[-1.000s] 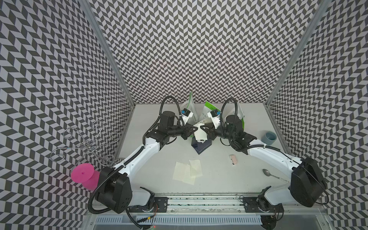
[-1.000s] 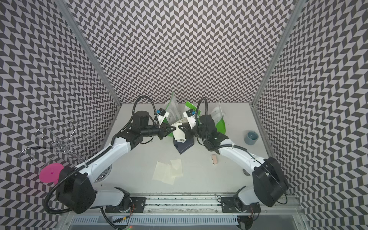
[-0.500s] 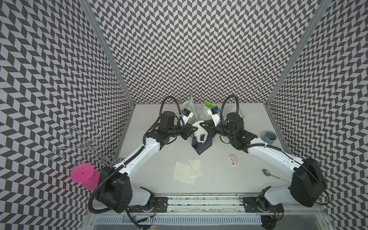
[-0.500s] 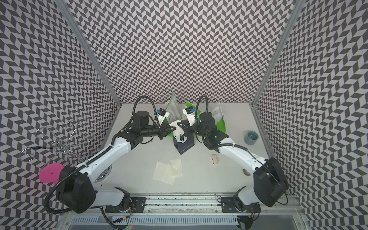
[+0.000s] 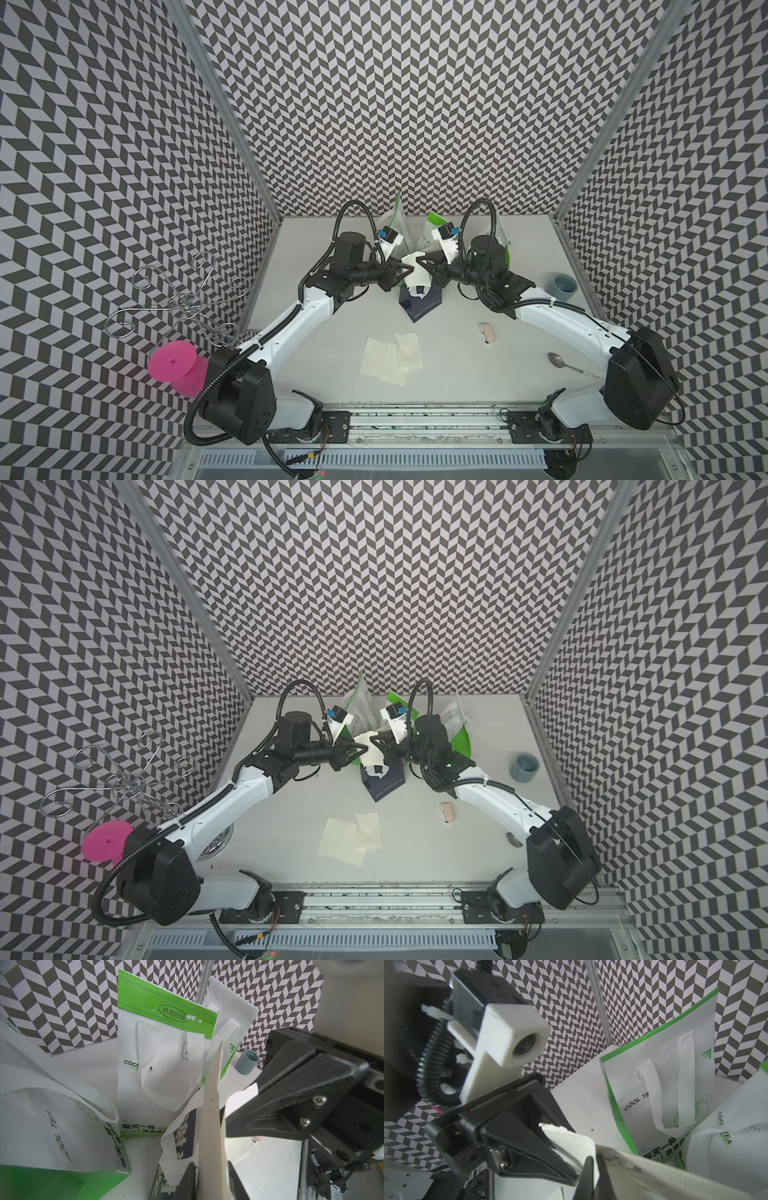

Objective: Staple the receipts to the bags
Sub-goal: Hold the receipt from the takeout bag.

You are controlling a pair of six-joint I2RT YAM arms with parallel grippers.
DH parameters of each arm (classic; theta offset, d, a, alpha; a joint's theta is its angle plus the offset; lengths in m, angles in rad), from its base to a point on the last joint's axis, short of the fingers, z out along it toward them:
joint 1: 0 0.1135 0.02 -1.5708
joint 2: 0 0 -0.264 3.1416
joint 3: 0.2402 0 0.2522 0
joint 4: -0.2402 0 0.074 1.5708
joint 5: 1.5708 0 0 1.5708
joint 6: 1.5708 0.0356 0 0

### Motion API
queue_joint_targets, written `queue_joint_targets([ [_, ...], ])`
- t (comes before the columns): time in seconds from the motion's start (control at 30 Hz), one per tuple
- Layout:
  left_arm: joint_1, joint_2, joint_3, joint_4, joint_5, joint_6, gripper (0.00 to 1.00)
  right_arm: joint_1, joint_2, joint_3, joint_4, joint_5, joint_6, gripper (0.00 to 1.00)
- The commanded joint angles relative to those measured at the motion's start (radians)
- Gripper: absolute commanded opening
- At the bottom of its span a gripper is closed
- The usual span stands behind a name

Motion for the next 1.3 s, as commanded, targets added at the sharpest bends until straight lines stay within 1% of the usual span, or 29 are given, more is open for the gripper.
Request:
queue_joint_targets([
  [0.0,-0.006,0.002,0.028,0.001,-0.001,0.013,0.2,0.008,0.013,-0.007,0.029,0.009,-0.021,0.0],
  [0.07,-0.005,0.004,0.029,0.001,-0.001,0.013,0.2,0.008,0.018,-0.005,0.023,0.015,-0.023,0.0],
  [0.13,-0.006,0.005,0.029,0.002,-0.002,0.012,0.26,0.008,0.017,-0.004,0.019,0.013,-0.025,0.0],
  [0.2,-0.006,0.005,0.029,0.0,-0.003,0.013,0.28,0.008,0.017,-0.007,0.019,0.011,-0.028,0.0],
  [0.47,-0.005,0.006,0.029,0.0,-0.003,0.015,0.27,0.008,0.02,-0.002,0.006,0.011,-0.037,0.0],
  [0.8,-0.007,0.009,0.029,-0.002,-0.003,0.018,0.15,0.01,0.026,0.007,0.016,0.013,-0.028,0.0],
  [0.93,-0.009,0.007,0.031,-0.004,-0.012,0.019,0.08,0.01,0.032,0.004,0.018,0.018,-0.024,0.0],
  [0.97,-0.009,0.006,0.031,-0.003,-0.015,0.019,0.05,0.01,0.03,0.002,0.02,0.02,-0.021,0.02],
  [1.03,-0.013,0.003,0.031,-0.004,-0.026,0.019,0.0,0.01,0.025,-0.005,0.025,0.036,-0.01,0.15],
  [1.17,-0.023,-0.008,0.033,-0.015,-0.091,0.011,0.0,0.01,-0.013,-0.03,0.025,0.086,0.028,0.54],
  [1.2,-0.026,-0.011,0.038,-0.026,-0.107,0.008,0.0,0.01,-0.029,-0.038,0.019,0.11,0.043,0.6],
  [1.27,-0.042,-0.023,0.044,-0.044,-0.175,0.0,0.0,0.009,-0.068,-0.059,0.006,0.149,0.078,0.67],
])
